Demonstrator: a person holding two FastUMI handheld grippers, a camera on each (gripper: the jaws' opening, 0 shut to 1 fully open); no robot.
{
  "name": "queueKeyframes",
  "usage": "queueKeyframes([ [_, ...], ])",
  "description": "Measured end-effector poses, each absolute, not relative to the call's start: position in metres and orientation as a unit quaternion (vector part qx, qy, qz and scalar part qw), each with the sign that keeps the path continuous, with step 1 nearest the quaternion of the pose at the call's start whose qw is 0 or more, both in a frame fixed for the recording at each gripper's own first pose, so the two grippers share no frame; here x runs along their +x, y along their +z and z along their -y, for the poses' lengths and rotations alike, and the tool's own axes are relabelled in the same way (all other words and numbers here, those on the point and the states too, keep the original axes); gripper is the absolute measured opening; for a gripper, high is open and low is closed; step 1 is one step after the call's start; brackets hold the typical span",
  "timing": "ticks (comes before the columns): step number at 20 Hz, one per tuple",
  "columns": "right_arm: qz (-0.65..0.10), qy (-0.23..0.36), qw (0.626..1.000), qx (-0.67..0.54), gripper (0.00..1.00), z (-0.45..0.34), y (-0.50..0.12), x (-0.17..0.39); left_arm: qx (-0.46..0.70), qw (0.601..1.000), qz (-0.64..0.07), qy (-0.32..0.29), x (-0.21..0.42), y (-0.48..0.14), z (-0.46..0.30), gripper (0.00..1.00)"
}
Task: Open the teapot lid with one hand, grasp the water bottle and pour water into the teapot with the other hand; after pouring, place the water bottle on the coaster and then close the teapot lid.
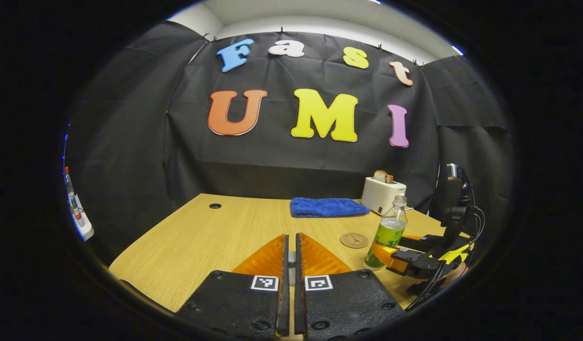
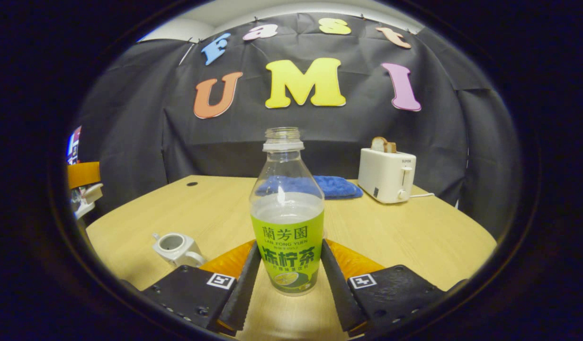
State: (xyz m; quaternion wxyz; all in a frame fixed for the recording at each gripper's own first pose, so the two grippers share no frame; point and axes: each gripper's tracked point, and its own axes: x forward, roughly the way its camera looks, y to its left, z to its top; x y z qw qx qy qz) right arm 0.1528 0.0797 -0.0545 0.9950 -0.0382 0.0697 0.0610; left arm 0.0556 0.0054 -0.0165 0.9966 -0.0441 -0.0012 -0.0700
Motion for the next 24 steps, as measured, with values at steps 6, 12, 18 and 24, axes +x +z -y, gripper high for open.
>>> queueKeyframes([
  [6, -0.052, 0.009, 0.973, -0.226, 0.72, -0.078, -0.029, 0.142, -0.039, 0.998, 0.014, -0.048, 0.049, -0.008, -0.029, 0.06],
  [12, -0.07, 0.004, 0.921, -0.384, 0.72, -0.086, -0.037, 0.146, -0.039, 0.998, 0.006, -0.039, 0.046, -0.011, -0.044, 0.06],
  [18, -0.054, -0.01, 0.831, -0.554, 0.73, -0.091, -0.045, 0.157, -0.029, 0.999, 0.01, -0.028, 0.042, -0.009, -0.057, 0.06],
  [24, -0.017, -0.019, 0.751, -0.659, 0.73, -0.103, -0.047, 0.155, -0.026, 0.999, 0.013, -0.039, 0.039, -0.006, -0.052, 0.06],
])
